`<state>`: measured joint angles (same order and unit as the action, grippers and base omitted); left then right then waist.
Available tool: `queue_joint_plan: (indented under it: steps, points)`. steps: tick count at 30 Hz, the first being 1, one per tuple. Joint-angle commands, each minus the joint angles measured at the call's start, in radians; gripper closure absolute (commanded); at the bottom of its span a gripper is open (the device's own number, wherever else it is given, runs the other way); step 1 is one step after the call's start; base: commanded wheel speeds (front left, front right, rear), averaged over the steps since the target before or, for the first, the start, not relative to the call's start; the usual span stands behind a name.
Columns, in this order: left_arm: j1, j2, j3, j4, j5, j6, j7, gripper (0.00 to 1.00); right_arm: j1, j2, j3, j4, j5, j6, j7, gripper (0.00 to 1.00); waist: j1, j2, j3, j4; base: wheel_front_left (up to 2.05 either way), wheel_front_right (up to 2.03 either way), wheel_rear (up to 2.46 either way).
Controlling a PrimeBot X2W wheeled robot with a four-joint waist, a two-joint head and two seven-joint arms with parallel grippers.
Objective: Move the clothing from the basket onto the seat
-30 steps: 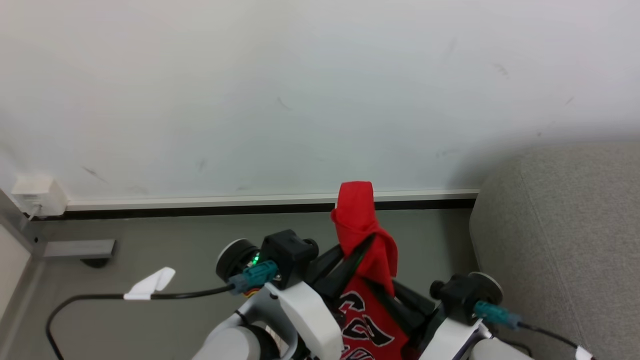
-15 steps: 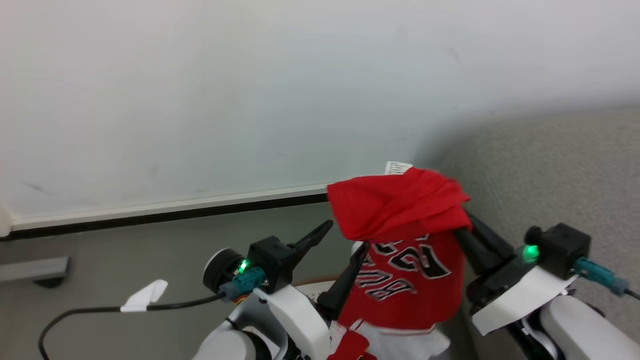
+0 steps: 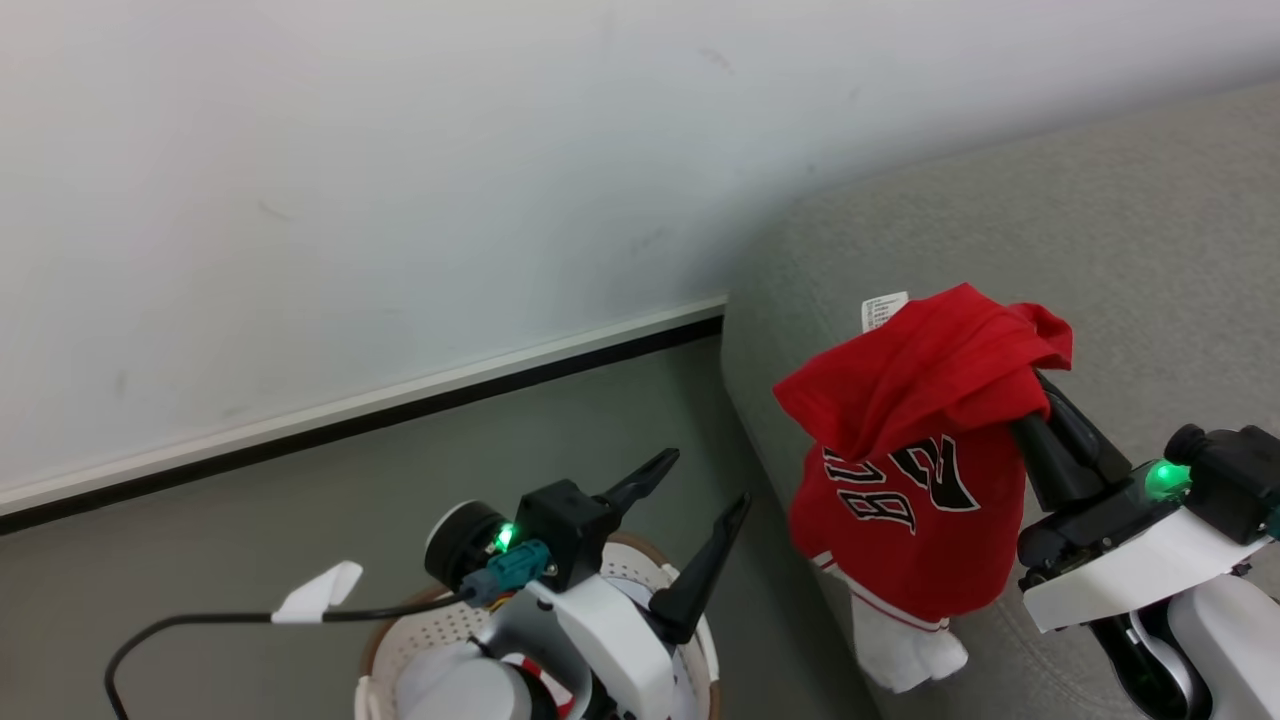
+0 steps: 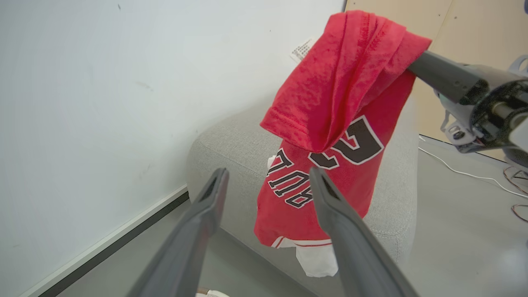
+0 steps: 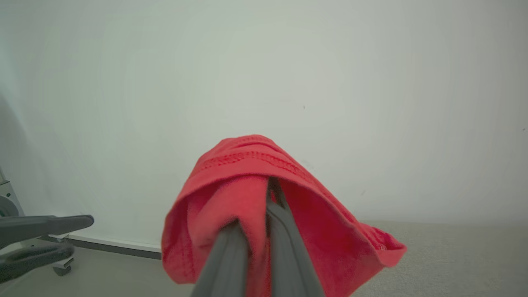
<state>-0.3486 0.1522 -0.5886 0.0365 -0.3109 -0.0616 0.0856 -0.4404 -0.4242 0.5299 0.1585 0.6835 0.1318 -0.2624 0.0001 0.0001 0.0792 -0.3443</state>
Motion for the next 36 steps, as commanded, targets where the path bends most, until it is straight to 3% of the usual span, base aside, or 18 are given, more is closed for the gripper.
queue_joint_plan:
  steps: [1,9,18,25,31,36]
  points:
    - [-0.017,0.003,0.002,0.001,0.013,0.001,-0.009,0.0,0.015,0.0,-0.019,-0.012,-0.001,-0.002,-0.003,1.0,-0.0001,-0.0001,0.024,-0.045,0.0,0.0,0.0]
    - [-0.06,0.011,-0.006,-0.013,0.023,-0.003,0.008,0.0,-0.007,0.017,-0.106,-0.019,-0.027,-0.002,-0.004,1.0,-0.0001,-0.0001,0.094,-0.057,0.0,0.0,0.0]
    - [-0.207,0.033,-0.014,-0.041,0.052,-0.026,0.053,0.0,-0.21,0.027,-0.295,0.064,-0.065,-0.002,-0.003,1.0,-0.0001,-0.0001,0.313,0.022,0.0,0.0,0.0]
    - [-0.34,0.014,-0.026,-0.054,0.068,-0.042,0.05,0.0,-0.516,-0.077,-0.476,0.208,-0.158,-0.002,0.029,1.0,-0.0001,-0.0001,0.484,0.125,0.0,0.0,0.0]
    - [-0.385,0.002,-0.04,-0.047,0.073,-0.047,0.021,0.0,-0.765,-0.183,-0.613,0.378,-0.228,-0.002,0.092,1.0,-0.0001,-0.0001,0.552,0.194,0.0,0.0,0.0]
    - [-0.39,-0.006,-0.046,-0.046,0.074,-0.039,0.001,0.0,-0.85,-0.241,-0.703,0.524,-0.311,-0.002,0.114,1.0,-0.0001,-0.0001,0.574,0.225,0.0,0.0,0.0]
